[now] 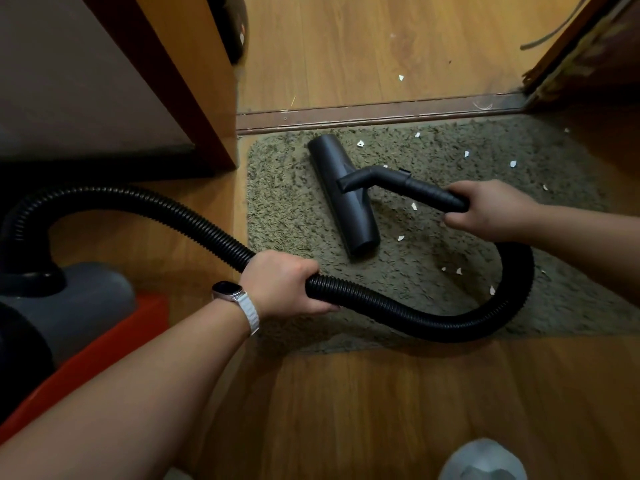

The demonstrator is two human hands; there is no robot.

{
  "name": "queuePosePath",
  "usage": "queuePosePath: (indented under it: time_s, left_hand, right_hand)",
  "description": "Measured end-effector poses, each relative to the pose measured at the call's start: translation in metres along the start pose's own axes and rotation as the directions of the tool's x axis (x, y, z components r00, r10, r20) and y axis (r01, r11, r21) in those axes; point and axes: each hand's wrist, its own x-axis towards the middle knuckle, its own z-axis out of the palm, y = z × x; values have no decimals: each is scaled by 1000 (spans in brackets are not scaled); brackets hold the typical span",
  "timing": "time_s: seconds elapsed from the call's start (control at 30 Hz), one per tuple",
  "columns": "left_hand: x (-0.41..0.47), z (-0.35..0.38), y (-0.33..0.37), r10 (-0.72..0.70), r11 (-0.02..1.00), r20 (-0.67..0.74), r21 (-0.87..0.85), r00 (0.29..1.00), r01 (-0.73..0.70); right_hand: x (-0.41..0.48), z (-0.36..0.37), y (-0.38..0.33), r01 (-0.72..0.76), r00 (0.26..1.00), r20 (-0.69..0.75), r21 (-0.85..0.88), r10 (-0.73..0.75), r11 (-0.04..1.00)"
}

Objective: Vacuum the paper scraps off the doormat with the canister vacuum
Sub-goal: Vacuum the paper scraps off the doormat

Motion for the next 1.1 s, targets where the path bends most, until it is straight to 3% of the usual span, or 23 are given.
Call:
queuePosePath:
  time_s: [0.3, 0.43, 0.63, 1.1]
  left_hand:
    - [13, -8, -1, -47, 998, 16, -28, 999, 48]
    - [11, -8, -3, -27, 998, 1, -51, 1000, 27]
    - [2, -8, -7, -48, 997, 18, -60, 999, 49]
    - [-12, -6, -9, -34, 999, 51, -39, 998, 36]
  right_hand:
    - [18, -8, 21, -164, 981, -93, 61, 169, 985]
    - [29, -11, 22, -197, 969, -115, 168, 218, 966]
    - [48, -13, 14, -239, 964, -74, 197, 257, 951]
    - [60, 1, -39, 11, 999, 52, 81, -16, 997]
